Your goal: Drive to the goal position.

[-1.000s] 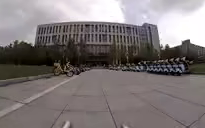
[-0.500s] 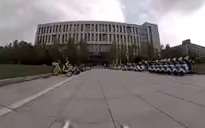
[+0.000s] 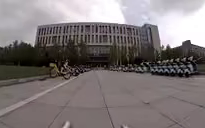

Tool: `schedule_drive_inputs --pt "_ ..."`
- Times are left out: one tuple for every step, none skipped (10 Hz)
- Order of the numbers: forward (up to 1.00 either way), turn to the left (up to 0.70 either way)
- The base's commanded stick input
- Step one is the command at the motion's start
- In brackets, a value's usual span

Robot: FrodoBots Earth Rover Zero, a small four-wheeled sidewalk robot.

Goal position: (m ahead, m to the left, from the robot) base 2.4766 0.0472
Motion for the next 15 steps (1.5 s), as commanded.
schedule_drive_inputs --pt "0.70 0.00" --pt "0.70 0.00" --pt "0.70 0.00" --pt "0.70 0.00" --pt "0.70 0.00" --pt "0.70 0.00" --pt "0.70 0.00" --pt "0.70 0.00" --pt "0.70 0.00" --pt "0.70 0.00" --pt "0.70 0.00" --pt "0.70 0.00" --pt "0.70 0.00" --pt "0.70 0.00" --pt "0.70 -0.10"
